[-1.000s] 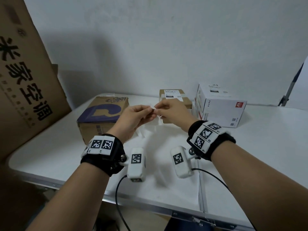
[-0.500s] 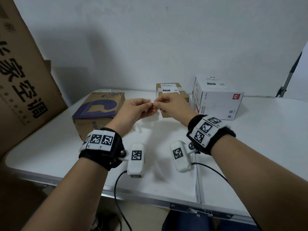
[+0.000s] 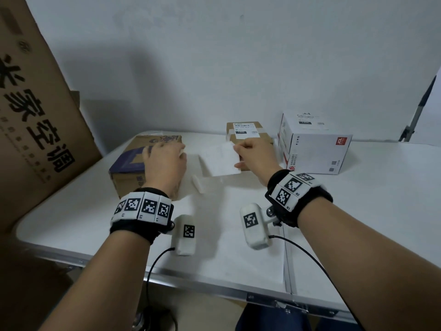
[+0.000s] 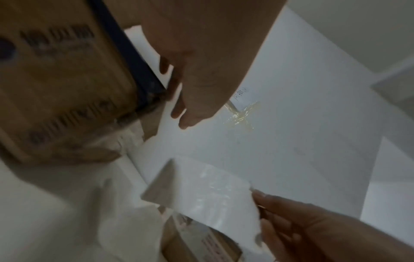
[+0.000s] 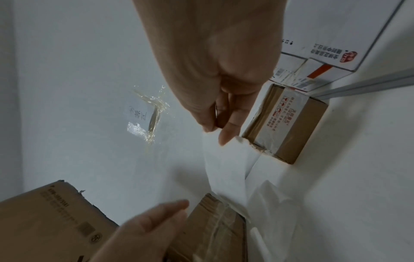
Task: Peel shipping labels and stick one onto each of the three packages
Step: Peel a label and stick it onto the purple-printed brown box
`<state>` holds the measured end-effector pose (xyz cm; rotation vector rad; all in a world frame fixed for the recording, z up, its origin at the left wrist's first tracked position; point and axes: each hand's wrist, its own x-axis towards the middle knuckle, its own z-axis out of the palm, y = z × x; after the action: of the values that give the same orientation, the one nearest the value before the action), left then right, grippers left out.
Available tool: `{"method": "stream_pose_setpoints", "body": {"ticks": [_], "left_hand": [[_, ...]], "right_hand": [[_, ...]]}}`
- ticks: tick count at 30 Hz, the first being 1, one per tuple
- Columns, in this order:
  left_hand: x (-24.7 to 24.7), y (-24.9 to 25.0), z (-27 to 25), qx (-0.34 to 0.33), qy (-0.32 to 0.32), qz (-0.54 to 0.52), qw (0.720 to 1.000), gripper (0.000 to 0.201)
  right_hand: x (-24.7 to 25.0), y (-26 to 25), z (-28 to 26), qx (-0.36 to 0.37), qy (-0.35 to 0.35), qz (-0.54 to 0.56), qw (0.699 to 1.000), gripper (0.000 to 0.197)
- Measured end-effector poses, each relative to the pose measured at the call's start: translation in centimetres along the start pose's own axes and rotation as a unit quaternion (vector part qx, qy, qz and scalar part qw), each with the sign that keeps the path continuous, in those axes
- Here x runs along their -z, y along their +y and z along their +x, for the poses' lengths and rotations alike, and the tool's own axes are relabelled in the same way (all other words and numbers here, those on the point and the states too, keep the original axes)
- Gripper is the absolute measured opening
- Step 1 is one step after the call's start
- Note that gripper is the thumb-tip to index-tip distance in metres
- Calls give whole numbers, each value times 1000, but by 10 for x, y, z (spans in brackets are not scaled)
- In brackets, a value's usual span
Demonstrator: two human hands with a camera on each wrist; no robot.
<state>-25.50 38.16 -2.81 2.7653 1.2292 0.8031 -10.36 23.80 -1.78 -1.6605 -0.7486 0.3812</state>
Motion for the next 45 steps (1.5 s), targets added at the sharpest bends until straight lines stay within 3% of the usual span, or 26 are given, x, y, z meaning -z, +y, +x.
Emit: {"method": "stream_pose_setpoints", "body": {"ticks": [3,9,12,17,20,26,30,34,40,45], "left_hand": [[-2,2,-2,25,-115,13,993,38],[1,15,-6,-24,-143,21,989,45],[6,17,-8,-41,-163,70,983,62],[23,14,-9,-50,-253,84,962,84],[26,9,-9,-51,-246,82,965,82],[19,23,-19,-91,-148,7,985,40],[11,48,-24,-109,-148,1,983,53],[11,75,-31,-137,-125,-5,983,29],[10,102,-35,-158,-137,-37,977,23],[9,111,-33,-162,-189,-49,967,41]], "right_hand": [[-2,-1,0,0,16,9,1000,13],[8,-6,1,45,70,-26,996,25],[14,-9,3,45,87,-37,995,25],[17,-9,0,37,90,-38,995,25],[18,-8,-3,42,94,-45,994,26],[27,-16,-5,55,107,-58,991,22],[39,-24,-9,76,122,-69,987,22],[55,-25,-12,94,132,-73,984,19],[75,-18,-17,98,133,-79,983,19],[85,-11,-18,91,131,-71,985,17]]}}
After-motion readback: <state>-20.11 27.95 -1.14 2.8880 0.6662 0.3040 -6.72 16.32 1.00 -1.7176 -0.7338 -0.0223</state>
